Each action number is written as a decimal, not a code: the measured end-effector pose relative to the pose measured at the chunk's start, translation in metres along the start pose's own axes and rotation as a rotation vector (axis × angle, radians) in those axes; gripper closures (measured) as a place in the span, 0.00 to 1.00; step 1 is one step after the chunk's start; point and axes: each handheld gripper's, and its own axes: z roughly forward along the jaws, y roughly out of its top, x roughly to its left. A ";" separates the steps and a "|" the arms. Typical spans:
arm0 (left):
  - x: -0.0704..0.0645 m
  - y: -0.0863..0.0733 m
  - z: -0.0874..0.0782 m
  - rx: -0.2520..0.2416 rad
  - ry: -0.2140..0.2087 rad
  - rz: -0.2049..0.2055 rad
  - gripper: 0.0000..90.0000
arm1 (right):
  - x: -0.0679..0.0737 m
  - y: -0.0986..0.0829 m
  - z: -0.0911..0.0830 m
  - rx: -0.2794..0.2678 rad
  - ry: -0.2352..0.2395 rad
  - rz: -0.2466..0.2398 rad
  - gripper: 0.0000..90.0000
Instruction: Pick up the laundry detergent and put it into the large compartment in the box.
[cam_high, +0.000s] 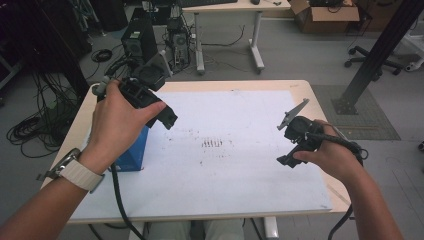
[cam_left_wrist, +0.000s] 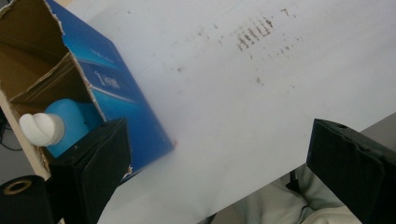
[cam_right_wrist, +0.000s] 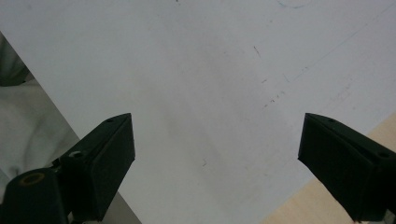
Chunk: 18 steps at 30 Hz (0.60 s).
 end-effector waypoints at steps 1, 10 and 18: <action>0.000 0.000 0.000 0.000 0.000 0.000 0.08 | 0.000 0.000 0.000 0.000 0.000 0.000 0.12; -0.011 0.004 0.012 -0.004 -0.023 0.034 0.07 | -0.001 -0.002 0.000 -0.002 0.000 0.006 0.12; -0.018 0.006 0.023 -0.003 -0.048 0.051 0.07 | 0.000 -0.003 0.001 0.001 -0.003 0.010 0.11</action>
